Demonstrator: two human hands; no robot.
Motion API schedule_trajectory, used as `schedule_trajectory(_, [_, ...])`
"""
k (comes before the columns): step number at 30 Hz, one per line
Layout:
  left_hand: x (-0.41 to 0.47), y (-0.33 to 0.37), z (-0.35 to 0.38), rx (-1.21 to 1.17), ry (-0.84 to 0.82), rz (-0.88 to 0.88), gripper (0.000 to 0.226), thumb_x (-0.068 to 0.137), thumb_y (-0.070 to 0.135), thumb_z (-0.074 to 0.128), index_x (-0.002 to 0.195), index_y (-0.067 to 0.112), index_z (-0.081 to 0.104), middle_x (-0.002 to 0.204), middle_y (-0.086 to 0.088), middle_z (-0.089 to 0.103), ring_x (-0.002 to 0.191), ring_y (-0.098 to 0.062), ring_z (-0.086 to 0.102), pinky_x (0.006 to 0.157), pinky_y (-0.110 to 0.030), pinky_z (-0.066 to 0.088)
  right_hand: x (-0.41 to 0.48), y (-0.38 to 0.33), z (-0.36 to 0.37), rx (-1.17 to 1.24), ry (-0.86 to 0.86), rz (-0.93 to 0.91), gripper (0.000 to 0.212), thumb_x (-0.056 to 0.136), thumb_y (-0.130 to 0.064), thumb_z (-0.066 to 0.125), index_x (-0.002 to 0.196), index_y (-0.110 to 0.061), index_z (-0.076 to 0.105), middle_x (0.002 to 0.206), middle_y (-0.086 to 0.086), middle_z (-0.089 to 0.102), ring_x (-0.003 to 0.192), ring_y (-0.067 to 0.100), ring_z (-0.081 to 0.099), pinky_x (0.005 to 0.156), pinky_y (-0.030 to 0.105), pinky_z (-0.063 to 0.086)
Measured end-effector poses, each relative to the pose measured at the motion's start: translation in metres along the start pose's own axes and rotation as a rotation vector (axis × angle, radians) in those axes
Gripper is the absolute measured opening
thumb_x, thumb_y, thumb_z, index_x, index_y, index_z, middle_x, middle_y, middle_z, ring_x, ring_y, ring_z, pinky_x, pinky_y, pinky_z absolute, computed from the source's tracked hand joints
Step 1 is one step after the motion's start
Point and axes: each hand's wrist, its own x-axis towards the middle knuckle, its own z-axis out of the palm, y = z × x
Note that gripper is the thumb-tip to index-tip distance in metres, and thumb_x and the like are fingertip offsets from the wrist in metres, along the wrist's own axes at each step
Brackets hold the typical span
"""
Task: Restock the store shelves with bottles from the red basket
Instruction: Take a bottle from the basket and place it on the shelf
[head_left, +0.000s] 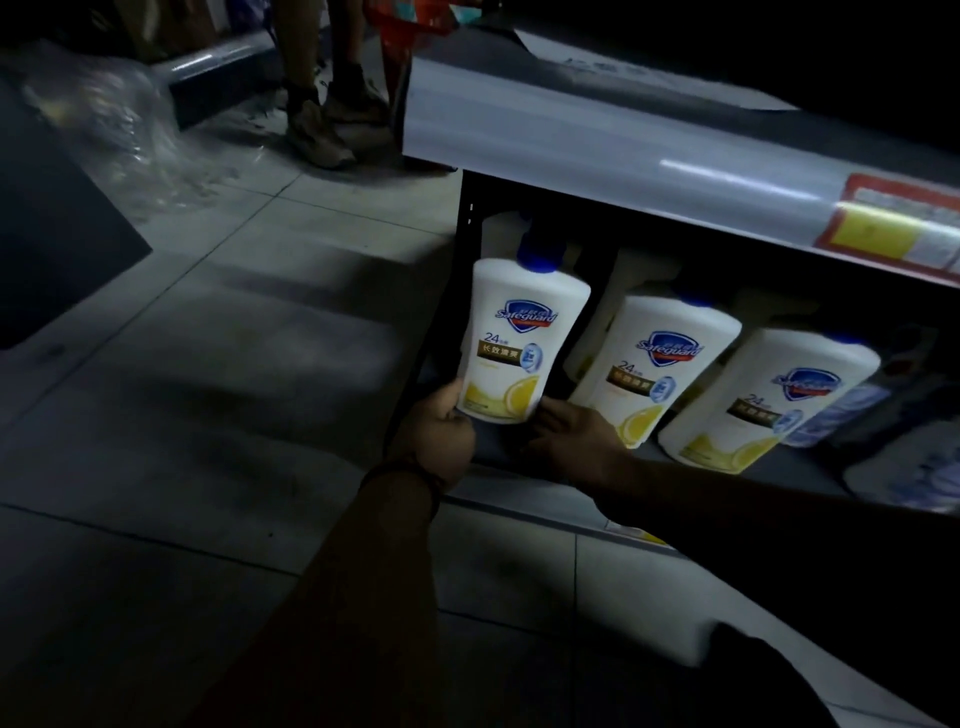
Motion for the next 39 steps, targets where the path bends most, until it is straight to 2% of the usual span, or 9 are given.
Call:
schedule_trajectory(4, [0.004,0.003,0.003,0.073,0.052,-0.038,0.046,0.084,0.012,0.047,0.127,0.001,0.062,0.128,-0.019,0.063,0.121,-0.034,0.057,0.108,-0.045,0.042,0.004,0.004,-0.001,0.034,-0.042,-0.033,0.057,0.079,0.003,0.07,0.129,-0.024,0.063,0.12,-0.013,0.069,0.111,0.007,0.063,0.097,0.029,0.052])
schedule_trajectory(11, [0.006,-0.005,0.006,0.107,0.063,0.005,0.065,0.073,0.024,0.039,0.134,0.017,0.059,0.137,-0.008,0.059,0.129,-0.029,0.051,0.113,-0.044,0.038,0.012,0.011,-0.003,0.09,-0.097,-0.056,0.061,0.078,0.005,0.069,0.128,-0.028,0.061,0.114,-0.021,0.067,0.101,-0.012,0.06,0.078,0.008,0.052])
schedule_trajectory(17, [0.009,-0.01,0.009,0.192,0.061,-0.003,0.051,0.071,0.031,0.046,0.108,0.008,0.072,0.111,-0.015,0.072,0.11,-0.033,0.064,0.097,-0.044,0.051,0.014,0.009,-0.015,0.054,-0.14,-0.044,0.057,0.07,0.001,0.073,0.121,-0.023,0.069,0.115,-0.007,0.072,0.111,0.015,0.066,0.098,0.037,0.054])
schedule_trajectory(21, [0.002,0.005,0.025,0.288,-0.004,-0.057,0.04,0.068,0.031,0.053,0.088,0.002,0.072,0.096,-0.026,0.069,0.096,-0.042,0.066,0.086,-0.048,0.055,0.007,0.005,-0.031,0.07,-0.009,-0.02,0.059,0.066,0.001,0.076,0.123,-0.01,0.067,0.115,0.006,0.072,0.11,0.022,0.066,0.101,0.041,0.051])
schedule_trajectory(24, [-0.009,0.023,0.046,0.279,-0.097,-0.022,0.033,0.074,0.023,0.06,0.093,-0.003,0.07,0.106,-0.03,0.065,0.105,-0.044,0.061,0.095,-0.042,0.052,-0.007,0.007,-0.057,0.054,0.097,0.001,0.028,0.079,0.004,0.07,0.106,-0.005,0.074,0.107,0.017,0.072,0.093,0.024,0.067,0.087,0.034,0.056])
schedule_trajectory(27, [-0.022,0.049,0.066,0.267,-0.159,0.028,0.004,0.083,0.013,0.057,0.081,0.015,0.059,0.098,-0.015,0.058,0.104,-0.029,0.058,0.084,-0.03,0.044,-0.022,0.019,-0.088,0.006,0.172,0.046,0.012,0.084,0.0,0.067,0.087,-0.008,0.076,0.093,0.016,0.074,0.085,0.03,0.071,0.082,0.04,0.06])
schedule_trajectory(30, [-0.026,0.057,0.086,0.205,-0.219,0.017,0.03,0.092,-0.001,0.055,0.121,0.005,0.06,0.111,0.003,0.053,0.113,-0.012,0.051,0.087,-0.016,0.037,-0.025,0.031,-0.108,-0.127,0.201,0.074,0.009,0.085,-0.011,0.068,0.09,-0.014,0.075,0.082,0.008,0.074,0.078,0.025,0.07,0.074,0.036,0.061])
schedule_trajectory(35, [-0.01,0.046,0.105,0.252,-0.231,0.063,0.05,0.083,0.012,0.063,0.131,0.025,0.055,0.13,0.002,0.062,0.123,-0.021,0.055,0.108,-0.044,0.043,-0.021,0.032,-0.112,-0.004,0.051,0.041,0.034,0.087,-0.006,0.066,0.121,-0.014,0.066,0.108,0.004,0.071,0.075,0.006,0.059,0.056,0.012,0.044])
schedule_trajectory(39, [-0.009,0.045,0.106,0.155,-0.214,0.065,0.055,0.087,0.005,0.064,0.134,0.031,0.051,0.135,0.005,0.059,0.125,-0.011,0.052,0.109,-0.037,0.042,-0.012,0.04,-0.109,-0.071,0.043,0.03,0.046,0.081,-0.007,0.071,0.124,-0.015,0.062,0.115,0.001,0.069,0.101,0.016,0.063,0.086,0.028,0.054])
